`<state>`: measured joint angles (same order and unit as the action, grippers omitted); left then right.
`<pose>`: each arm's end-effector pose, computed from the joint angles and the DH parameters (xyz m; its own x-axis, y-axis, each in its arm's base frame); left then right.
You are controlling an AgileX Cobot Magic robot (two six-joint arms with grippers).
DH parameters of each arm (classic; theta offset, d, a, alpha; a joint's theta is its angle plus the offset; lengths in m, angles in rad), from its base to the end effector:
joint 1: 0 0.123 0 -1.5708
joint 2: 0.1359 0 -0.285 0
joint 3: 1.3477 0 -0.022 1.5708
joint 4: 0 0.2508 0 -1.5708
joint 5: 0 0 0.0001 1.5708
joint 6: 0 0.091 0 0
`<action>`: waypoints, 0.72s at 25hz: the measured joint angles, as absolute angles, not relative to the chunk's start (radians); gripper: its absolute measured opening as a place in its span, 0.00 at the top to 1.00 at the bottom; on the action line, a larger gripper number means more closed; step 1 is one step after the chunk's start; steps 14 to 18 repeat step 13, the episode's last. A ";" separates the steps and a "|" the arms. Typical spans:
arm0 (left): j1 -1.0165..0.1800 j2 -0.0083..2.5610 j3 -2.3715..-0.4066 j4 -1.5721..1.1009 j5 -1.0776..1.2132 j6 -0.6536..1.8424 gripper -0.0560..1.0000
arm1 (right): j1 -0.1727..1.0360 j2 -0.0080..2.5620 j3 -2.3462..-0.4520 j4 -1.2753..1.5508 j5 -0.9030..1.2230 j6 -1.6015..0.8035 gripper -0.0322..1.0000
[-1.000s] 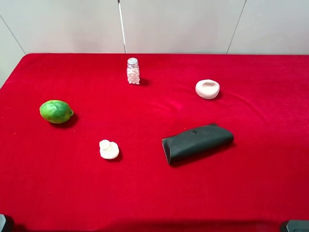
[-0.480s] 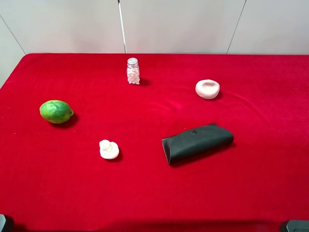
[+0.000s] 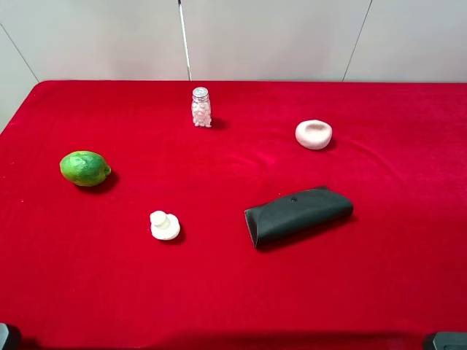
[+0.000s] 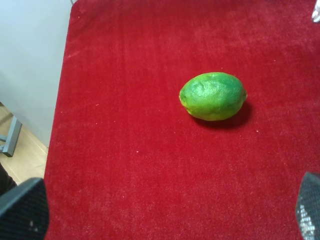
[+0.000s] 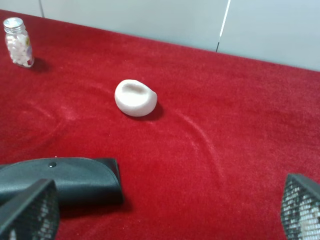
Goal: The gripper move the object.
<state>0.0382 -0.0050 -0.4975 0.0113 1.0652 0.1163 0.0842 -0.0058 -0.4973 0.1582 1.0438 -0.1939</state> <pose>-0.0055 0.0007 0.2762 -0.4597 0.1040 -0.8819 0.0089 0.9936 0.1125 -0.0063 0.0119 0.2787 -0.4055 -0.1472 -0.9022 -0.2533 0.9664 -0.0438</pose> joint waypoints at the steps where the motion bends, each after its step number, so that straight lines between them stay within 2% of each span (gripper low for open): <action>1: 0.038 -0.005 -0.497 0.011 1.065 0.116 0.02 | 0.084 -0.006 -0.497 0.156 1.044 -0.189 0.30; 18: 0.038 -0.005 -0.497 0.011 1.065 0.116 0.02 | 0.084 -0.006 -0.497 0.149 1.036 -0.172 0.30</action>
